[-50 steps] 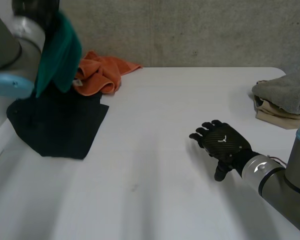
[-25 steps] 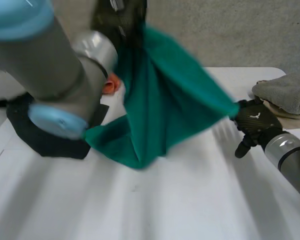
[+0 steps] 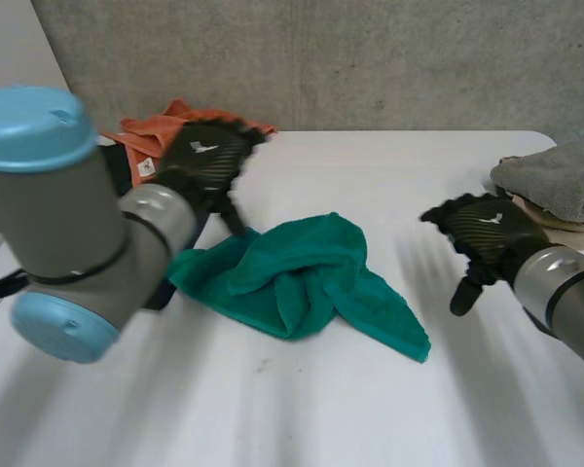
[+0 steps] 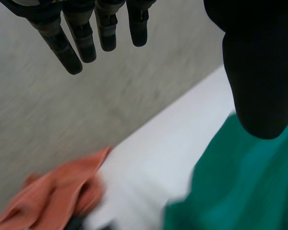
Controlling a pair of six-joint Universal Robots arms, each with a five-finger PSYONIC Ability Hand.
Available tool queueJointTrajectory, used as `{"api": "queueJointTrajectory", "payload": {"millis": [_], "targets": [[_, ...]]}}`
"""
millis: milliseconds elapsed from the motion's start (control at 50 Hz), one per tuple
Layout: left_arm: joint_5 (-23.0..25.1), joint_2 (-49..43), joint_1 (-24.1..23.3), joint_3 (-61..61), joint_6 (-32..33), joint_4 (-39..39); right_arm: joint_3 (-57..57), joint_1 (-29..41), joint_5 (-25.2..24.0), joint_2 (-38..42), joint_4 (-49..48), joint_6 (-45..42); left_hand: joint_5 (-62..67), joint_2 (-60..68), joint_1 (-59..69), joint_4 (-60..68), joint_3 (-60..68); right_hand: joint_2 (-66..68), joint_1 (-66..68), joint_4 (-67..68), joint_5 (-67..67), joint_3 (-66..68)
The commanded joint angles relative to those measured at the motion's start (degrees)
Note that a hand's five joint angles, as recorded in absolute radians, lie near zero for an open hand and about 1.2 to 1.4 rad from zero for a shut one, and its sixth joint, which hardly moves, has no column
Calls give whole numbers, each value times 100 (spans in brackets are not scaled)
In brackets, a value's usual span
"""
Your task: Fold the laundry.
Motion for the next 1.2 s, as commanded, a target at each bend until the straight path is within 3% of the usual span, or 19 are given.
{"api": "queueJointTrajectory", "payload": {"millis": [20, 120, 240, 280, 420, 500, 520, 580, 660, 800, 880, 980, 1040, 1060, 1100, 1200], "targets": [[-23, -204, 1017, -591, 1227, -528, -500, 971, -421, 309, 44, -450, -236, -177, -158, -161, -215, -169, -266, -233, -231, -186], [82, -520, 1307, -882, 1518, -503, -1115, 1586, -545, 1037, -176, -960, -236, -177, -158, -161, -215, -169, -266, -233, -231, -186], [416, -1021, 1334, -856, 1430, 112, -2231, 2158, -396, 2162, -378, -1049, 170, 228, 248, 244, 190, 234, 137, 170, 172, 217], [609, -1276, 1273, -724, 1351, 446, -2766, 2342, -203, 2680, -387, -1049, 810, 868, 888, 885, 830, 536, 440, 472, 475, 519], [751, -1654, 1088, -434, 1167, 526, -3655, 2457, 386, 3561, -545, -1163, 1448, 1507, 1526, 1523, 1469, 1343, 1247, 1279, 1282, 1326], [724, -1716, 1009, -372, 1087, 509, -3919, 2370, 571, 3825, -580, -1137, 3412, 3471, 3490, 3487, 3432, 2973, 2876, 2909, 2911, 2956], [707, -1734, 974, -372, 1096, 517, -3946, 2326, 563, 3851, -580, -1111, 4718, 4776, 4796, 4792, 4738, 4042, 3946, 3978, 3981, 4025], [689, -1743, 930, -328, 1096, 509, -3946, 2256, 571, 3834, -580, -1049, 6758, 6817, 6836, 6833, 6778, 6821, 6725, 6757, 6760, 6805], [479, -1664, 904, -319, 1166, 482, -3824, 2036, 685, 3431, -519, -777, 6764, 6823, 6842, 6839, 6785, 6831, 6734, 6767, 6769, 6814], [-32, -900, 974, -486, 1087, 281, -3287, 1052, 695, 2068, 42, 374, 6764, 6823, 6842, 6839, 6785, 6831, 6734, 6767, 6769, 6814], [47, -399, 991, -706, 973, 105, -3102, 428, 168, 1698, 982, 358, 6764, 6823, 6842, 6839, 6785, 6831, 6734, 6767, 6769, 6814], [398, -336, 886, -899, 876, -45, -2901, -152, -710, 1610, 2256, -413, 6764, 6823, 6842, 6839, 6785, 6831, 6734, 6767, 6769, 6814], [530, -494, 816, -952, 876, -63, -2804, -319, -835, 1628, 2592, -845, 6764, 6823, 6842, 6839, 6785, 6831, 6734, 6767, 6769, 6814], [609, -625, 772, -952, 911, -63, -2777, -416, -818, 1654, 2575, -1055, 4934, 4993, 5012, 5009, 4955, 6831, 6734, 6767, 6769, 6814], [671, -766, 745, -943, 911, -71, -2742, -495, -791, 1689, 2461, -1189, 3007, 3066, 3085, 3082, 3027, 6831, 6734, 6767, 6769, 6814], [672, -1144, 693, -812, 929, -28, -2488, -592, -756, 1733, 2066, -1067, 2376, 2435, 2454, 2451, 2397, 6831, 6734, 6767, 6769, 6814]]}}
